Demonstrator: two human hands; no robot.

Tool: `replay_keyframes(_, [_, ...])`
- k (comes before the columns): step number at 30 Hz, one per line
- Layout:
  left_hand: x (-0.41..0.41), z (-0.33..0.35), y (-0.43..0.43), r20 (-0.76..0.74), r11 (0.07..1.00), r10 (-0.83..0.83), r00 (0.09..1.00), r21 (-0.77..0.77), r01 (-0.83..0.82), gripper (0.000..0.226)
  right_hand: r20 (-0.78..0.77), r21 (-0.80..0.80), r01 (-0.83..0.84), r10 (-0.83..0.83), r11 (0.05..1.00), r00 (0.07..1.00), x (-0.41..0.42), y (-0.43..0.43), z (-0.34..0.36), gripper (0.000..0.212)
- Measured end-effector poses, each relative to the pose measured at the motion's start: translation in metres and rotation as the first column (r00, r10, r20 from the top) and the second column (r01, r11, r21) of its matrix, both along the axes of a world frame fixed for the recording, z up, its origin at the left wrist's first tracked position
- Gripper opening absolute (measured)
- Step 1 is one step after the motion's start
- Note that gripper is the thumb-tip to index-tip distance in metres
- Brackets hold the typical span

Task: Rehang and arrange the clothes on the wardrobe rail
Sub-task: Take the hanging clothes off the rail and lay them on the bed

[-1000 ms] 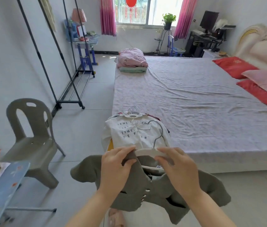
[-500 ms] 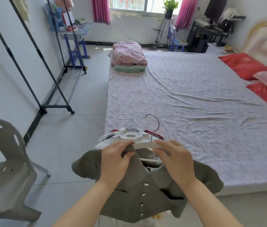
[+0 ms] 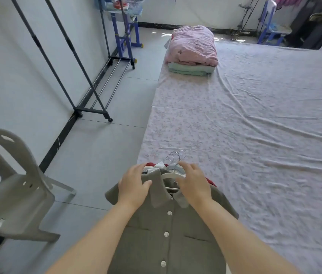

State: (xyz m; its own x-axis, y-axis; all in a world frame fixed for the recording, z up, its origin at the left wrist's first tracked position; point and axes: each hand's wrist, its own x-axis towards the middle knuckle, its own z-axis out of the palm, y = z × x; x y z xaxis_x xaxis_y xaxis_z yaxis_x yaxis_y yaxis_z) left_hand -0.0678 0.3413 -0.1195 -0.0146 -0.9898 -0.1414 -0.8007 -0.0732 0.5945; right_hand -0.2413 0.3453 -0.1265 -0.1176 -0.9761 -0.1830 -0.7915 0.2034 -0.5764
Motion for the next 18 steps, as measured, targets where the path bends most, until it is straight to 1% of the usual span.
replay_keyframes(3, [0.000,-0.012,-0.004,0.018,0.996,-0.018,1.000,0.089,0.016,0.050,-0.004,0.113,-0.079,0.080,0.990,0.997,-0.006,-0.005,-0.022,0.043])
replay_keyframes(6, [0.000,-0.023,-0.005,0.117,0.971,-0.090,0.989,0.231,0.061,0.052,-0.025,0.207,-0.136,0.144,0.969,0.989,-0.016,0.006,-0.037,0.043])
replay_keyframes(8, [-0.004,-0.025,-0.008,0.176,0.950,-0.156,0.972,0.297,0.099,0.052,-0.025,0.242,-0.131,0.141,0.961,0.990,-0.023,0.016,-0.043,0.044])
replay_keyframes(13, [-0.028,-0.018,-0.018,0.202,0.915,-0.333,0.921,0.305,0.264,0.050,-0.042,0.289,-0.033,0.048,0.957,0.998,-0.050,0.039,-0.048,0.049])
replay_keyframes(15, [-0.036,-0.014,-0.021,0.208,0.887,-0.415,0.886,0.311,0.342,0.047,-0.043,0.285,0.038,-0.026,0.958,0.999,-0.061,0.053,-0.047,0.049])
replay_keyframes(18, [-0.050,-0.014,-0.025,0.218,0.820,-0.550,0.806,0.325,0.471,0.045,-0.042,0.275,0.175,-0.170,0.946,0.985,-0.075,0.081,-0.044,0.050])
